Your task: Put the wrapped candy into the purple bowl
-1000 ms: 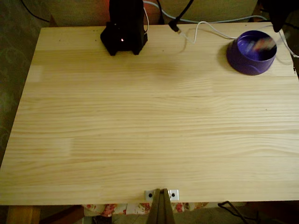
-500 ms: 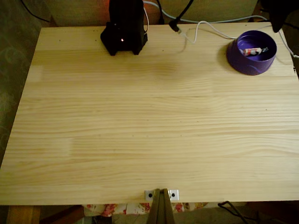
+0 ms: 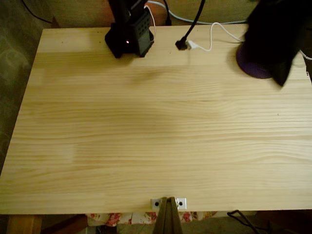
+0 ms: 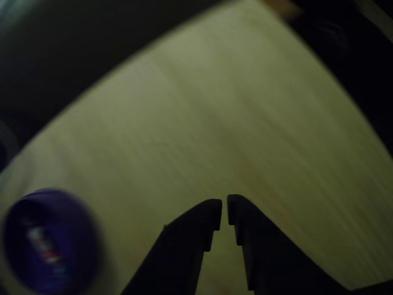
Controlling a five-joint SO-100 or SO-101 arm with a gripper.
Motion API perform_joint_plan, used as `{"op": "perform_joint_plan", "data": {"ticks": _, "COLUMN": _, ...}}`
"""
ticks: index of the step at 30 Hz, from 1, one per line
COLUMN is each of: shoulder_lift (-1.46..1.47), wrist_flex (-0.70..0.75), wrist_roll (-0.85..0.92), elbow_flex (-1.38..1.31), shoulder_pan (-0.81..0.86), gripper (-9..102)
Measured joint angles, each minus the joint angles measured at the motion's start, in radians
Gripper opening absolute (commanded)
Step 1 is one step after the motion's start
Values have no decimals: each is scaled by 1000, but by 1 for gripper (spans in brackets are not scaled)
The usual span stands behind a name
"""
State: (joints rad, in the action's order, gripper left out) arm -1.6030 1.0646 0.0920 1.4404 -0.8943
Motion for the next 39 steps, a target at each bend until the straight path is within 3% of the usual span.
{"op": "perform_joint_plan", "data": {"ticks": 10, "shoulder_lift": -368, "wrist_flex": -213, "wrist_roll": 181, "elbow_flex": 529, "shoulder_pan": 448, "gripper": -1}}
{"op": "perform_joint_plan", "data": {"ticks": 18, "shoulder_lift": -686, "wrist_flex": -244, "wrist_roll": -101, "elbow_flex": 816, "shoulder_pan": 781, "gripper": -1}}
{"op": "perform_joint_plan", "data": {"ticks": 24, "shoulder_lift": -919, "wrist_flex": -258, "wrist_roll": -129, "elbow_flex": 963, "shoulder_pan": 942, "gripper": -1}}
{"op": "perform_joint_plan", "data": {"ticks": 30, "shoulder_lift": -1173, "wrist_flex": -233, "wrist_roll": -118, "elbow_flex": 1166, "shoulder_pan": 1046, "gripper": -1}}
{"op": "perform_joint_plan", "data": {"ticks": 39, "shoulder_lift": -1457, "wrist_flex": -107, "wrist_roll": -170, "elbow_flex": 1442, "shoulder_pan": 1015, "gripper": -1}}
